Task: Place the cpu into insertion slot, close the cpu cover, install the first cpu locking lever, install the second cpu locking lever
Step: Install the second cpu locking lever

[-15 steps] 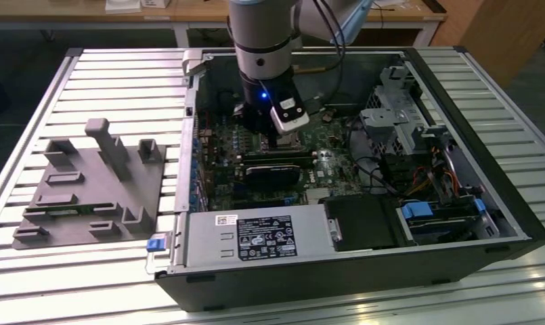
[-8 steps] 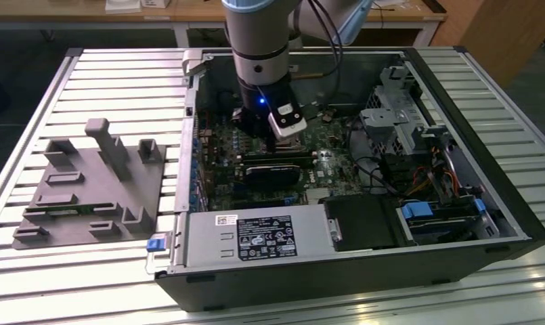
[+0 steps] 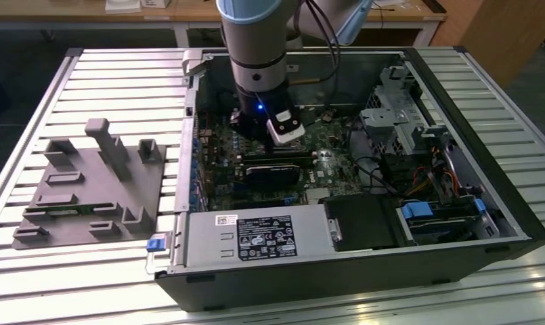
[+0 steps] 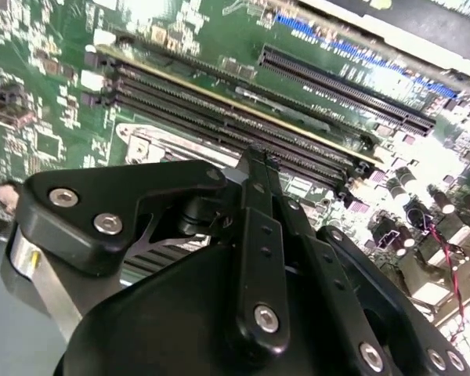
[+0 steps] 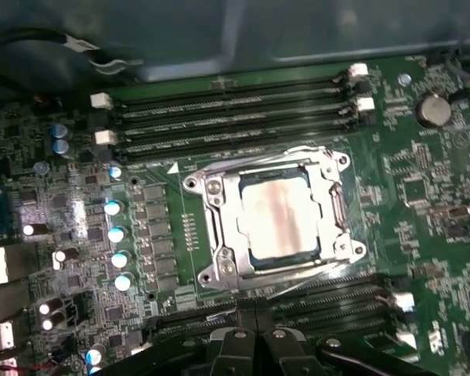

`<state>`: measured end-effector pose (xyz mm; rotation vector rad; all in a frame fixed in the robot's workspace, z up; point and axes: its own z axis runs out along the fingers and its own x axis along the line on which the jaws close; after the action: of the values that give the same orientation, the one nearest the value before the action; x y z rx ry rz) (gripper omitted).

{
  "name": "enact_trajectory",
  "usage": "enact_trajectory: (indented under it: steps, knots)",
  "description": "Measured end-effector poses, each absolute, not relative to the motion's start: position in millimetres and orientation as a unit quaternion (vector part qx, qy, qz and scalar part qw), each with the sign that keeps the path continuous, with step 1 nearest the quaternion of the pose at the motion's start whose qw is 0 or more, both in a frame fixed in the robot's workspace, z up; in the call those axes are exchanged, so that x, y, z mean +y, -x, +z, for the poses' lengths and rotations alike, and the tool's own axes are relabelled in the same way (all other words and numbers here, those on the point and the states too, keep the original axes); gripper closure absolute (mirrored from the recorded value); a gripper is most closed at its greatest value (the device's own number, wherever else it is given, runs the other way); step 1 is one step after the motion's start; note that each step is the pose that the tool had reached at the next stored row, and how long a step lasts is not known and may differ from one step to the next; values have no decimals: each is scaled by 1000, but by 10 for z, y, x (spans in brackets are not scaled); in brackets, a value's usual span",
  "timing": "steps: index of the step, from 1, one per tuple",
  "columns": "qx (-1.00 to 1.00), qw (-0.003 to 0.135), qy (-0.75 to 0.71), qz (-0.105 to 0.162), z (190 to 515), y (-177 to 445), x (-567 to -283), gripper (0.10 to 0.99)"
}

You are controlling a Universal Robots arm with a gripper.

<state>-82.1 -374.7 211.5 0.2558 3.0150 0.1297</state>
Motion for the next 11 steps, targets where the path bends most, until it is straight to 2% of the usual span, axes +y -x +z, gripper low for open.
enact_trajectory:
  steps: [11]
  knots:
    - [995,54,-55,56,2067,879,-3800,980]
